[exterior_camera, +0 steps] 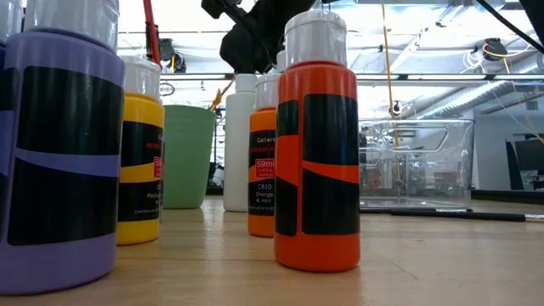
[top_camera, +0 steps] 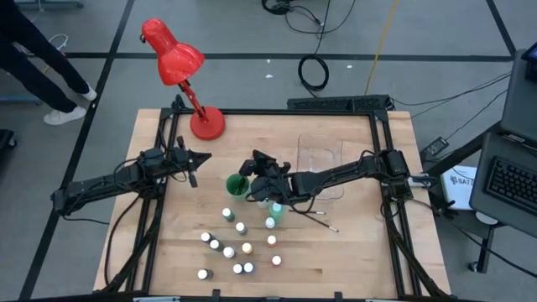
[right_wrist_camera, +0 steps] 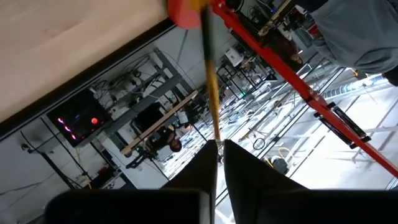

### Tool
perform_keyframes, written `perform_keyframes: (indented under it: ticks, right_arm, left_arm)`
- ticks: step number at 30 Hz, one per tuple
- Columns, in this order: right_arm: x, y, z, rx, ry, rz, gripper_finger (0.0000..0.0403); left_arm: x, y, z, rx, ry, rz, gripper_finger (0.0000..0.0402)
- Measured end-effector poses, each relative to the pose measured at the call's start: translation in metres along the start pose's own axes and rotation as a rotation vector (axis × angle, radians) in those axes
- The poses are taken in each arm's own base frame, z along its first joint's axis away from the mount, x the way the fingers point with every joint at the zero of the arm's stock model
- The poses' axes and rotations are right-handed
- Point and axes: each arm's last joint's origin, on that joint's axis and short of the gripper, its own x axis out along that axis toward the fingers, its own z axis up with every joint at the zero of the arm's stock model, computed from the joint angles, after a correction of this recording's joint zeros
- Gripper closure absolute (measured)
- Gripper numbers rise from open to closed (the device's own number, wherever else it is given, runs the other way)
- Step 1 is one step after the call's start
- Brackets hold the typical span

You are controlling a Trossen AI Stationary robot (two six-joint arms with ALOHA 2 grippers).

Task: Pick & Place Paint Supplies
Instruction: Put the gold paintbrush into the green cup, then put the bottom silver paintbrush into the green cup

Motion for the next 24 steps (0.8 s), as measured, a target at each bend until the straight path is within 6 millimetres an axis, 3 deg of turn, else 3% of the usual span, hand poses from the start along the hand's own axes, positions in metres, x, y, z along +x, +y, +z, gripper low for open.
perform_keyframes:
  ticks: [9, 11, 13, 16, 19, 21, 24]
  right_arm:
    - [-0.011, -0.002, 0.006, -0.001, -0.036, -0.019, 0.0337]
    - [-0.018, -0.008, 0.006, 0.03, -0.028, -0.031, 0.0332]
    - [-0.034, -0.022, -0.007, 0.122, -0.045, -0.071, 0.0329]
    - [-0.069, -0.05, -0.041, 0.329, -0.078, -0.156, 0.0328]
    - [-0.103, -0.065, -0.085, 0.642, -0.137, -0.215, 0.0328]
    - [-0.123, -0.07, -0.12, 0.939, -0.174, -0.237, 0.0328]
    - [-0.15, -0.064, -0.177, 1.565, -0.262, -0.228, 0.0328]
  left_arm:
    - [0.0, 0.0, 0.001, 0.008, -0.005, 0.001, 0.038]
    - [0.0, 0.0, 0.001, 0.008, -0.006, 0.001, 0.038]
    - [0.0, 0.0, 0.0, 0.008, -0.005, 0.0, 0.038]
    - [0.0, 0.0, 0.0, 0.008, -0.004, 0.0, 0.038]
    - [0.0, 0.0, 0.0, 0.005, 0.002, -0.001, 0.038]
    - [0.0, 0.0, 0.0, -0.002, 0.003, -0.001, 0.038]
    - [0.0, 0.0, 0.0, -0.019, 0.003, -0.002, 0.038]
